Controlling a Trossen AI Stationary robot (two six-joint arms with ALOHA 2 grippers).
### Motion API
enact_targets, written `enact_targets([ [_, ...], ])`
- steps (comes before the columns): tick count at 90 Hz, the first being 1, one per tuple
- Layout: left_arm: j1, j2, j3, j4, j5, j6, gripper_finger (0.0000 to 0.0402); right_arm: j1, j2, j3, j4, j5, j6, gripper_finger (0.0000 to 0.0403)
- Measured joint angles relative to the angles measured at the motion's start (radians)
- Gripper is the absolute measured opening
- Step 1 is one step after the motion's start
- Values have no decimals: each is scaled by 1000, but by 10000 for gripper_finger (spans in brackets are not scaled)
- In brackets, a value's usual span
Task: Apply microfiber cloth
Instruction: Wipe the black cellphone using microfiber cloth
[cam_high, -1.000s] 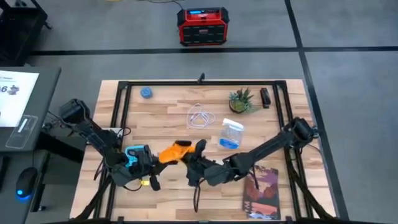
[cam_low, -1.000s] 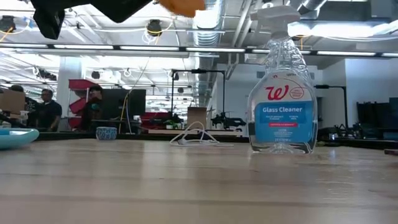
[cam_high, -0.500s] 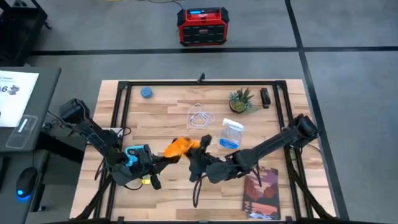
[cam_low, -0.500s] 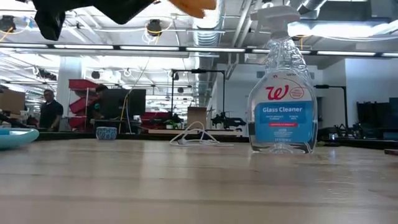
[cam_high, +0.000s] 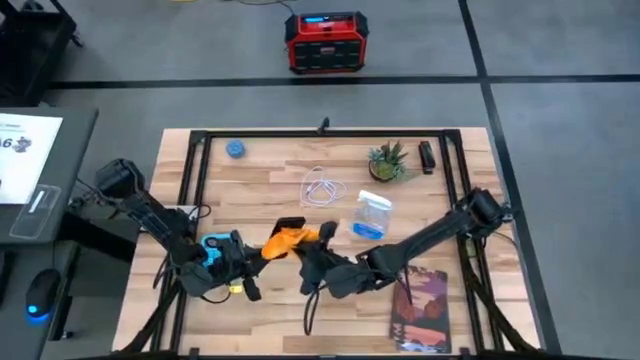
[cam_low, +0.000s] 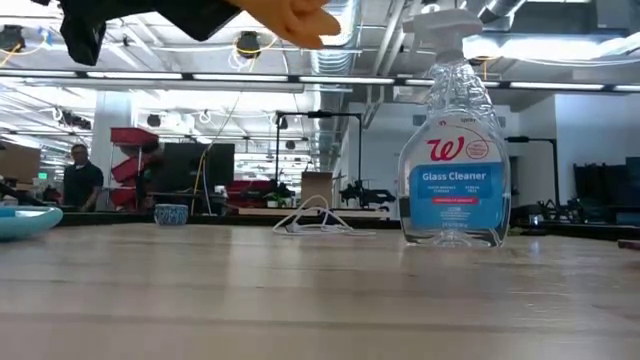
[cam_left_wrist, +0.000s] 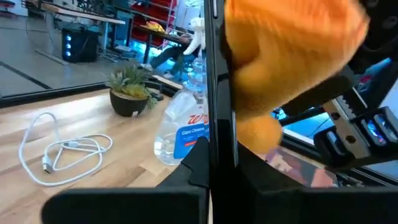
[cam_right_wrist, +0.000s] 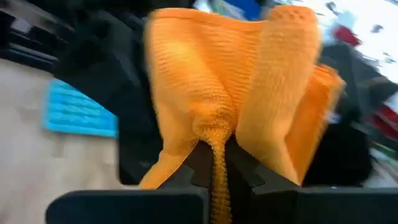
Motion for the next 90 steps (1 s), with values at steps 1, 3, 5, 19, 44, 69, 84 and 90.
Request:
enact_targets([
  [1,0,0,0,1,2,4,6,0,3,1,-2,-10,4,1],
  [3,0,0,0,2,5,10,6,1,9,2,-7,-24,11,1],
  [5,0,0,0,1,7,13,6,2,14,2,-19,-33,21,1],
  [19,1,2,-2,-6,-4,13,6,13,32,0,-117,-69,74,1],
  [44,36,0,-1,56,-32,11,6,-14,33,-1,-25,-146,191,1],
  [69,78,-3,0,83,-11,27,6,-35,34,-2,41,-160,225,1],
  [84,83,-2,0,109,3,67,6,-40,32,-1,4,-166,240,1],
  [90,85,-1,0,109,6,68,6,-29,32,0,-36,-56,236,1],
])
